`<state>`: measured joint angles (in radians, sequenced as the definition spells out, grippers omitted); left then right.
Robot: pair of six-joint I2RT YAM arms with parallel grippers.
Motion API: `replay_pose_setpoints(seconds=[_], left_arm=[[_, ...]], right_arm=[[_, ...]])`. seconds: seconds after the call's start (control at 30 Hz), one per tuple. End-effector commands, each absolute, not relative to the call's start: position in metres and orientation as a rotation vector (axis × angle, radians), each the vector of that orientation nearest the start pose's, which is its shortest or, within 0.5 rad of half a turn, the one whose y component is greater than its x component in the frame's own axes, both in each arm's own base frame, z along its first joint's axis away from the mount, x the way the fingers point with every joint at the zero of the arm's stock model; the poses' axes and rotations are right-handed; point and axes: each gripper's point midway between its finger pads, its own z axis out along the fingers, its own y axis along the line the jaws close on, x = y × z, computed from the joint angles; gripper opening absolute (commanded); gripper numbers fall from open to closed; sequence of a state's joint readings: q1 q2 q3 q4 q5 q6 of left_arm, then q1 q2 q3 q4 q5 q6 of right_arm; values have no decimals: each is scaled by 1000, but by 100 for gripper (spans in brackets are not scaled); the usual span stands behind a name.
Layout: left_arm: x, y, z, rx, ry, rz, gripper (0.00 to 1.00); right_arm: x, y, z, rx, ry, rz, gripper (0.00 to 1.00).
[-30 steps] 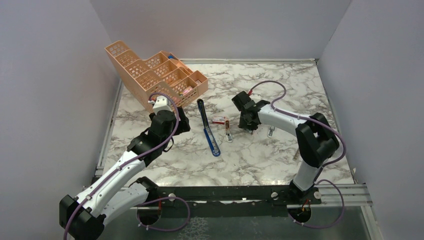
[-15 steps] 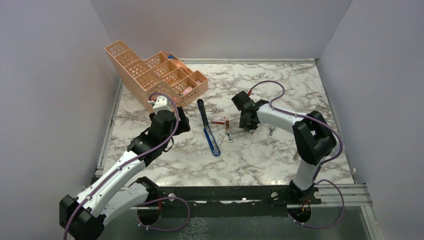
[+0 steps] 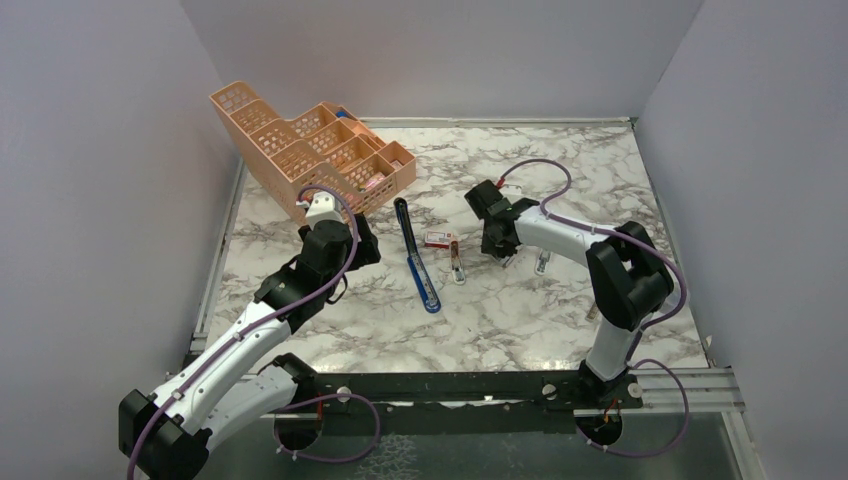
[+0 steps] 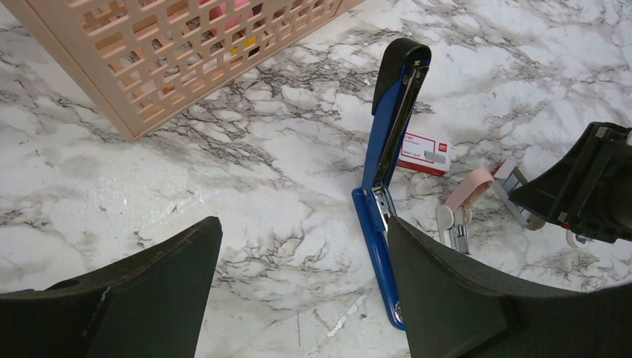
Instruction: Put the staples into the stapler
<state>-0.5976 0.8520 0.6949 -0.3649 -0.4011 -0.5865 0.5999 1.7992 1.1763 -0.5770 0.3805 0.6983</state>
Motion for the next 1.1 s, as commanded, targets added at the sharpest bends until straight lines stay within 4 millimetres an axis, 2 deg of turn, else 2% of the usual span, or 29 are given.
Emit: replay_pose_setpoints(seconds=[0.0,0.2,0.37,0.43,0.5,0.6,0.77,1.07], left_arm=[[270,-121,182,-243,2040,-299,83],[270,-122,181,-242,2043,-298,83],[270,-121,181,-243,2041,-297,83],[270,-121,181,-243,2042,-296,83],[270,-121,181,-245,2041,-298,83],[270,-121,181,-244,2041,-297,83],[269,-121,181,-243,2042,-298,83],[269,-122,181,-243,2043,-300,83]], right_arm=[[348,176,46,230,2550,-112,33],[353,178,52,221,2525,-89,36],[356,176,59,248,2498,-83,23],[355,175,55,246,2511,-96,22],[353,175,49,241,2533,-105,22],[350,178,39,222,2571,-99,28],[347,181,32,229,2591,-80,35],[346,176,27,245,2597,-79,35]])
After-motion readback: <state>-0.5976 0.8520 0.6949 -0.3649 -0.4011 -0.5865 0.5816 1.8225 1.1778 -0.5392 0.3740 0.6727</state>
